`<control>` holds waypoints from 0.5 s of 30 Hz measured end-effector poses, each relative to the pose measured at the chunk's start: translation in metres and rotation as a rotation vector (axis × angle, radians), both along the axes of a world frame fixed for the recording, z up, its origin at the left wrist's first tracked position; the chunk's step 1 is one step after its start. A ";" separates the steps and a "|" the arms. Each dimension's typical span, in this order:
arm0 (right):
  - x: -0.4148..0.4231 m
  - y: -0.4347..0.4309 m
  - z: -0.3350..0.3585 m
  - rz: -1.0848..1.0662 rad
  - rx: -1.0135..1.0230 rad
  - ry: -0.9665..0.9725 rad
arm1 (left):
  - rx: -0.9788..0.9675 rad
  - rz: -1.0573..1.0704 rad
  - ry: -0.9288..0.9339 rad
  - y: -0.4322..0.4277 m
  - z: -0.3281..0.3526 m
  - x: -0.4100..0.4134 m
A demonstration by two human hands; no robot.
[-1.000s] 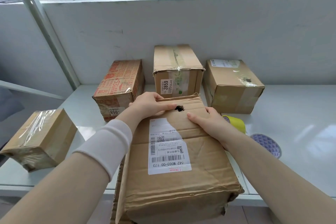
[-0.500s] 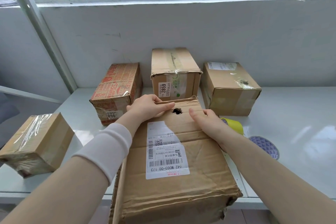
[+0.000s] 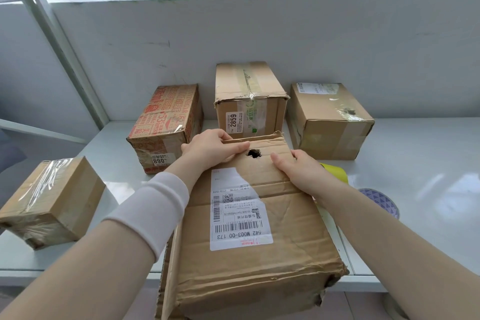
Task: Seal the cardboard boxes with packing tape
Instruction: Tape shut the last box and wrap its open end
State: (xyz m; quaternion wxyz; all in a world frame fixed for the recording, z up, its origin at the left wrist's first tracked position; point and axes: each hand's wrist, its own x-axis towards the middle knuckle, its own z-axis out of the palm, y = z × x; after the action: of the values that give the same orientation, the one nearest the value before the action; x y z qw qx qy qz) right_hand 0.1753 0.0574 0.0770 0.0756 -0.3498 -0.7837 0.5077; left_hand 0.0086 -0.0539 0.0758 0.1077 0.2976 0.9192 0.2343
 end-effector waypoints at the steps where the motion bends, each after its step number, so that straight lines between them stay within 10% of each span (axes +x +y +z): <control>1: 0.004 -0.001 0.001 0.027 -0.013 -0.001 | 0.008 -0.026 -0.045 -0.004 0.002 0.000; 15: 0.005 -0.008 -0.010 0.031 -0.069 0.107 | 0.040 -0.068 -0.104 -0.006 -0.005 -0.008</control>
State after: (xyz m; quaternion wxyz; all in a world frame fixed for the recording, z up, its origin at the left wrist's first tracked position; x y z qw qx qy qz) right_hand 0.1803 0.0496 0.0673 0.0975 -0.3125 -0.7657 0.5537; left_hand 0.0009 -0.0596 0.0709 0.1573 0.3179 0.8970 0.2639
